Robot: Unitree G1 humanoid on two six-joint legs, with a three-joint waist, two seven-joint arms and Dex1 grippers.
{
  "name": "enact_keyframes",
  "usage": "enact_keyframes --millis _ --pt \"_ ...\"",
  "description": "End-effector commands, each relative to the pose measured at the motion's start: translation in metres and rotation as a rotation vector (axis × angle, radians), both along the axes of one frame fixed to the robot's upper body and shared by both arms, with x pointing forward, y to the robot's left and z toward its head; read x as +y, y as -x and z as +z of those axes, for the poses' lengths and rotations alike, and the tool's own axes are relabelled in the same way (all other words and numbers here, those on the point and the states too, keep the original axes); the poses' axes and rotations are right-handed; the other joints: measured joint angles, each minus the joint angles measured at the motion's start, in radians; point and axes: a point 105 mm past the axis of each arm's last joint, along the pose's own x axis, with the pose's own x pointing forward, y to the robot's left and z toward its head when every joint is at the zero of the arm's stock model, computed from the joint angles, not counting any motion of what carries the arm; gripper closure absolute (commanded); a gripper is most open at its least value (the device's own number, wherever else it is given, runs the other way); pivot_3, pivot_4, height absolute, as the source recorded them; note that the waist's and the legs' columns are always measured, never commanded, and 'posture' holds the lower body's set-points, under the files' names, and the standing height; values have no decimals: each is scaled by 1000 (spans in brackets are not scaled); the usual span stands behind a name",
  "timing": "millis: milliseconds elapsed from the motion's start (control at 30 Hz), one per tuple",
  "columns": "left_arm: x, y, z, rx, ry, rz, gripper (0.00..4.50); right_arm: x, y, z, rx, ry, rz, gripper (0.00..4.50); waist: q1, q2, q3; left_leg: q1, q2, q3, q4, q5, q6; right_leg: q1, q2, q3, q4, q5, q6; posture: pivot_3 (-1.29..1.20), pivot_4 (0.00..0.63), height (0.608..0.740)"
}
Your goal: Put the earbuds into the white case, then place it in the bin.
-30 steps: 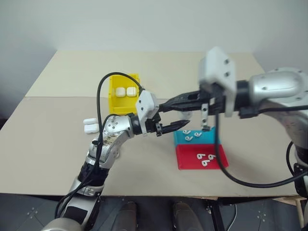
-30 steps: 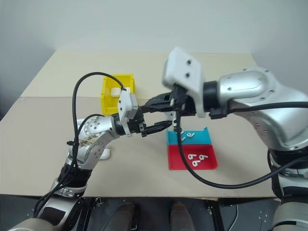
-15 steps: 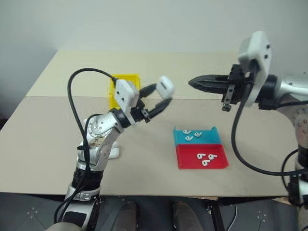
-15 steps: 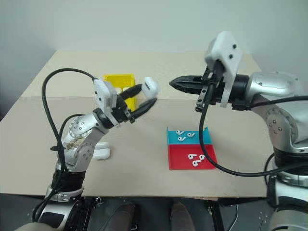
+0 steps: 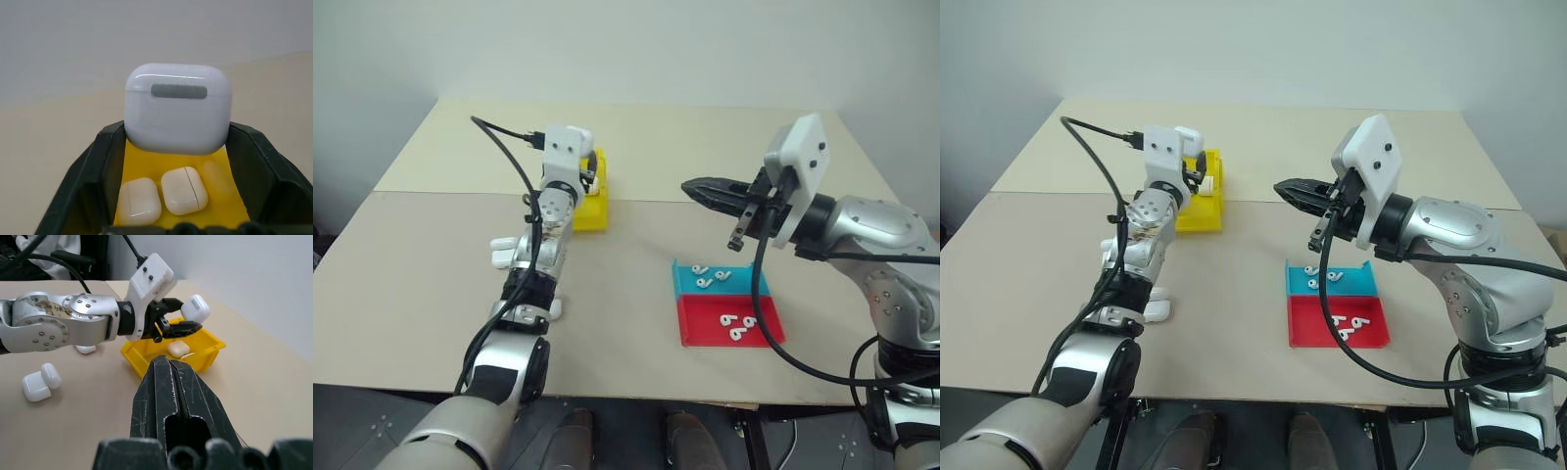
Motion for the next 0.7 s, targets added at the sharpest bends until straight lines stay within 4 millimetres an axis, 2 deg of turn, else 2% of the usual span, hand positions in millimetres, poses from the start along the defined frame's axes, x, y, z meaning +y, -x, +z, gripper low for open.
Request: enact_keyframes --millis 33,233,333,400,533,700 --pt "-1 -3 9 -49 -23 11 100 -1 9 12 -63 -18 7 4500 -1 0 0 0 0 0 0 0 0 0 0 0 0 0 0 0 150 740" --pt "7 4 18 -114 36 -14 43 -4 13 10 -62 -24 3 4500 -2 0 0 0 0 0 1 0 0 0 0 0 1 0 0 0 150 740" --pt "10 18 23 -127 50 -140 43 -3 13 7 -56 -25 7 4500 -6 0 0 1 1 0 0 0 0 0 0 0 2 0 0 0 150 740" --pt "10 36 23 -113 39 -271 43 -2 13 0 -46 -17 6 4500 -11 0 0 1 1 0 0 0 0 0 0 0 5 0 0 0 150 740" --pt "9 89 14 -75 -98 -540 43 -2 14 -23 -22 16 -4 4500 -24 0 0 1 1 -1 -1 0 0 0 0 0 6 0 0 0 150 740" --pt "26 164 3 60 -197 -762 43 -19 18 -64 53 53 -54 4500 -24 0 0 3 2 0 0 0 0 1 0 1 3 0 -1 0 150 740"
